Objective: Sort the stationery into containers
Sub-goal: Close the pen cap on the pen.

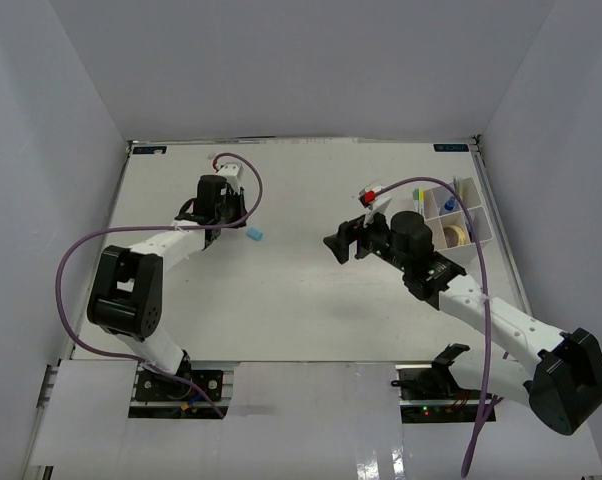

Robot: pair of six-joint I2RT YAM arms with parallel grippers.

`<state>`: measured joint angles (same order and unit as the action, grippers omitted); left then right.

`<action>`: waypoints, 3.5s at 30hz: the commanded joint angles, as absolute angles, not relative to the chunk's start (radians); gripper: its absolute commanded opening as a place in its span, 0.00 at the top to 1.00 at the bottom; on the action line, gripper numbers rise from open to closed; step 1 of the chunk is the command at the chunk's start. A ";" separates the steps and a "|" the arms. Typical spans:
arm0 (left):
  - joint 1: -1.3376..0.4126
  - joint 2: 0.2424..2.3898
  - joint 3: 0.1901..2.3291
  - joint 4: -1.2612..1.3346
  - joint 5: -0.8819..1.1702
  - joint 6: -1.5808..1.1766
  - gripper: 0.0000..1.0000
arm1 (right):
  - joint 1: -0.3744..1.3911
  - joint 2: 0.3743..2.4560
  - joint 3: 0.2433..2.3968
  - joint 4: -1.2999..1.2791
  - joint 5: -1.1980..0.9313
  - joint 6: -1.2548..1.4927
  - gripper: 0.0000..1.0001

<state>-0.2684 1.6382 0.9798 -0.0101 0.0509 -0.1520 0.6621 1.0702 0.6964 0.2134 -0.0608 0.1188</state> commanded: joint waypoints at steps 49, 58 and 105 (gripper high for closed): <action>-0.268 0.874 0.670 0.025 -0.135 -0.253 1.00 | 0.870 2.299 1.701 0.130 -0.080 -0.183 0.46; -0.270 0.882 0.669 0.028 -0.115 -0.253 1.00 | 0.870 2.339 1.700 0.124 -0.063 -0.147 0.56; -0.273 0.910 0.689 0.006 -0.012 -0.261 1.00 | 0.856 1.896 1.284 -0.537 0.071 0.109 0.38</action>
